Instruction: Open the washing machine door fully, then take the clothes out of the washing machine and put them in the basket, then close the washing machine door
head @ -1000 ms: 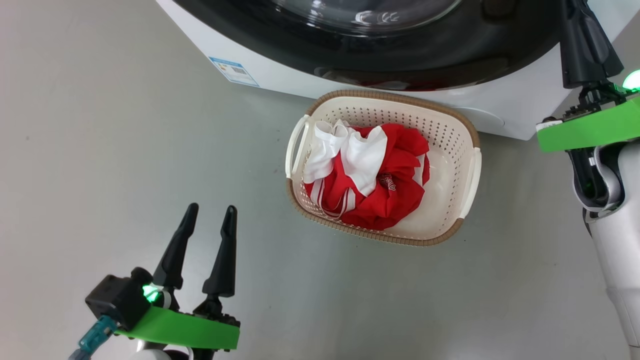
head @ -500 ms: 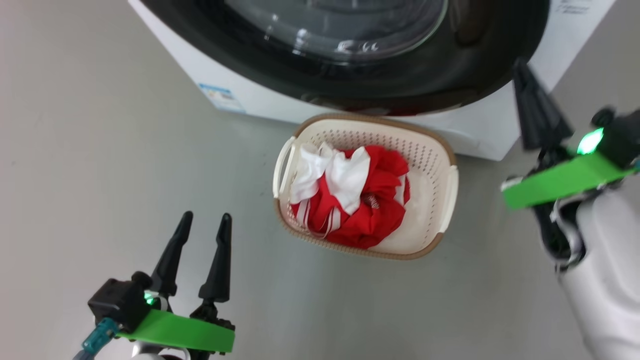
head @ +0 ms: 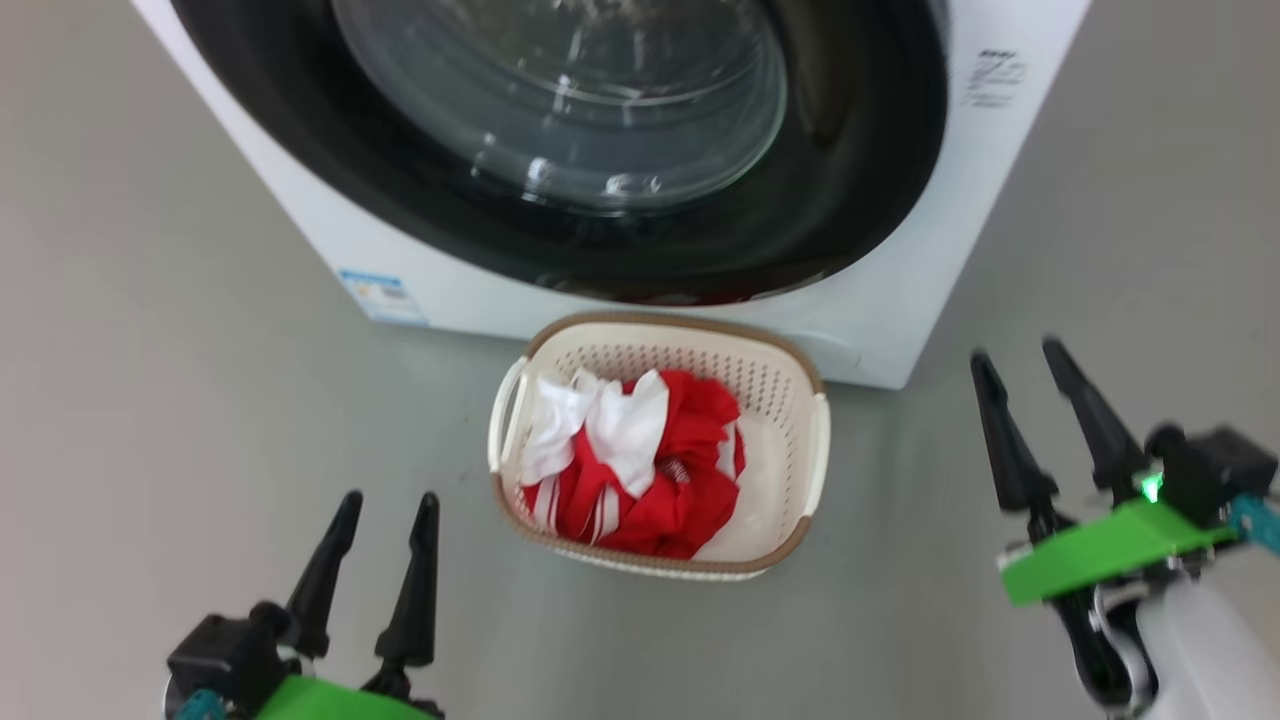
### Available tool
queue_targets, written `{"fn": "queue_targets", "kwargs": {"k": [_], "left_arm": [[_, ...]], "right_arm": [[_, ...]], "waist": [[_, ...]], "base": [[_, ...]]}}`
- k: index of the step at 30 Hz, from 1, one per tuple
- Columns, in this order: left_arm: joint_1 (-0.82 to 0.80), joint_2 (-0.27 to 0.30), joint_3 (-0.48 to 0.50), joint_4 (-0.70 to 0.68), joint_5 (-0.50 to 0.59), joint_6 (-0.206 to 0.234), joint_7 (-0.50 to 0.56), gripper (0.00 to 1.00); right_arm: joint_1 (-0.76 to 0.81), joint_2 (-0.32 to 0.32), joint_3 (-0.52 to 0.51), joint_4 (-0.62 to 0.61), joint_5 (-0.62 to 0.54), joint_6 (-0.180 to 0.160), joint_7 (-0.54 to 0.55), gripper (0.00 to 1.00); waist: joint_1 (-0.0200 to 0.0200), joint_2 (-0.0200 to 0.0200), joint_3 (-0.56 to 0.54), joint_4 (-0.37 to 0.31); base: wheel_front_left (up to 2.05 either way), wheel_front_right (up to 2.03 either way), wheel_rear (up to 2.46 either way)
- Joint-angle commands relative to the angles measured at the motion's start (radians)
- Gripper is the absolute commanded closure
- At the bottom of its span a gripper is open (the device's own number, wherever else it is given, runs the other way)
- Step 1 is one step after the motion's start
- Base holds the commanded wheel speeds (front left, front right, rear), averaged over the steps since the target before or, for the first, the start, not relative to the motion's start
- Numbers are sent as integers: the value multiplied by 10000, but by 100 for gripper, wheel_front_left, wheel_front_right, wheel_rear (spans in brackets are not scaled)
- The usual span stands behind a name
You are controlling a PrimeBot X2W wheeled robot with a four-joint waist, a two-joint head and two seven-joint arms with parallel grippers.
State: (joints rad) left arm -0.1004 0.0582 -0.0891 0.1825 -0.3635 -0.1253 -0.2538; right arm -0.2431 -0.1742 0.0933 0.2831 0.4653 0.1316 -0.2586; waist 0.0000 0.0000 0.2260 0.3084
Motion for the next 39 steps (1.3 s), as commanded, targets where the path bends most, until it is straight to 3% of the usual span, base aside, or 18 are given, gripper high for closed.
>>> {"fn": "queue_targets", "kwargs": {"k": [1, 21, 39], "left_arm": [[124, 290, 357, -185, -27, -54, -80, 0], [1191, 737, 755, -104, 111, -54, -80, 0], [1664, 682, 964, -123, 190, -54, -80, 0]], "right_arm": [[300, 61, 80, -322, -91, -9, -32, 0], [2821, 159, -660, -620, -346, -9, -32, 0], [3893, 228, -1351, -755, -496, -9, -32, 0]], "waist": [[0, 0, -543, -461], [0, 0, -1842, -1800], [0, 0, -2175, -2251]], "base": [[0, 0, 0], [0, 0, 0], [0, 0, 0]]}}
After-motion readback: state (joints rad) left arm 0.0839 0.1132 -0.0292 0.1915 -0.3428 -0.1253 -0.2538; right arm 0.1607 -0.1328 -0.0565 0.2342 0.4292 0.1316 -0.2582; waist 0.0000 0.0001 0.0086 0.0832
